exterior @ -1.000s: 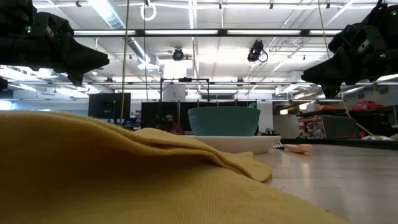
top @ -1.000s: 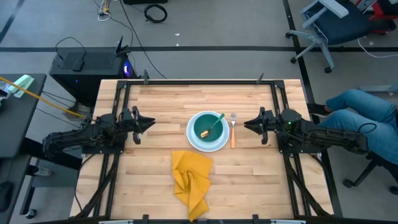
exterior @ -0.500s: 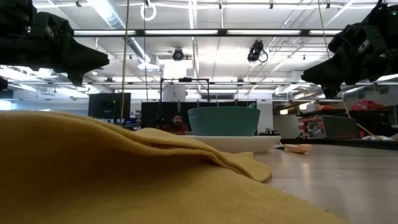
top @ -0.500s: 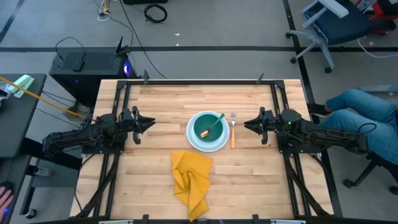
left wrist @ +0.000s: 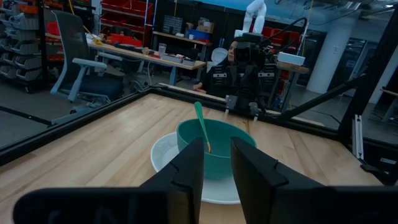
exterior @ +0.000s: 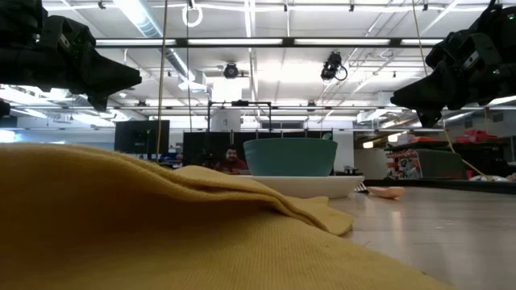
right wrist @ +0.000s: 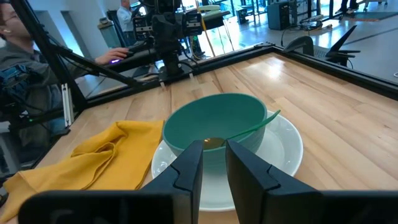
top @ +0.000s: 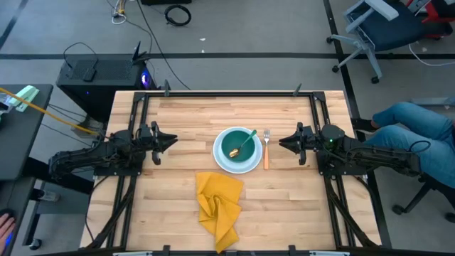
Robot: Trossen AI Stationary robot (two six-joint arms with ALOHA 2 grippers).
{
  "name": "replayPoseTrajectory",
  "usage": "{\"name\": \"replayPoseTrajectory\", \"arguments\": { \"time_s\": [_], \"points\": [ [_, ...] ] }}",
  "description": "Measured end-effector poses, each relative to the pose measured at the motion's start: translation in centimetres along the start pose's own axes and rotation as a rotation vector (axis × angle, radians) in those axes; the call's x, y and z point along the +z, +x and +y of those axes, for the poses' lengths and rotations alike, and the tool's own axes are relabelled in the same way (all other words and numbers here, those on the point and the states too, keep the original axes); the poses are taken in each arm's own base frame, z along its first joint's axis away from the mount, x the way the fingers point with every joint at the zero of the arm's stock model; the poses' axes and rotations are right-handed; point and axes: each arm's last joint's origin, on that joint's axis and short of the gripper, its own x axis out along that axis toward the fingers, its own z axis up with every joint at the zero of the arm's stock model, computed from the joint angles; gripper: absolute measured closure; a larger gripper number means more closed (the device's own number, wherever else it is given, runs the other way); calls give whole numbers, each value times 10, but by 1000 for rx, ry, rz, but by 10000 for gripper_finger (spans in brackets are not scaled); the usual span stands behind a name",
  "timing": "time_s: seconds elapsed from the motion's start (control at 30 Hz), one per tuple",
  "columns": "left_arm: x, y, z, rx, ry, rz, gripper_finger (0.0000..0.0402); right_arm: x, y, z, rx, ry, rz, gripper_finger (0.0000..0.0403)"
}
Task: Set table place
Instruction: Return to Home Position
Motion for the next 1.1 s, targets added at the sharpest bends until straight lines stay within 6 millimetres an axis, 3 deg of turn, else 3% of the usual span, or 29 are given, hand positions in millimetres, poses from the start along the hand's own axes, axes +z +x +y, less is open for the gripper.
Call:
{"name": "replayPoseTrajectory", "arguments": {
  "time_s": [1.1],
  "points": [
    [0, 0, 0, 0, 0, 1, 316, 0, 0, 0, 0, 0, 0, 325]
  ]
}}
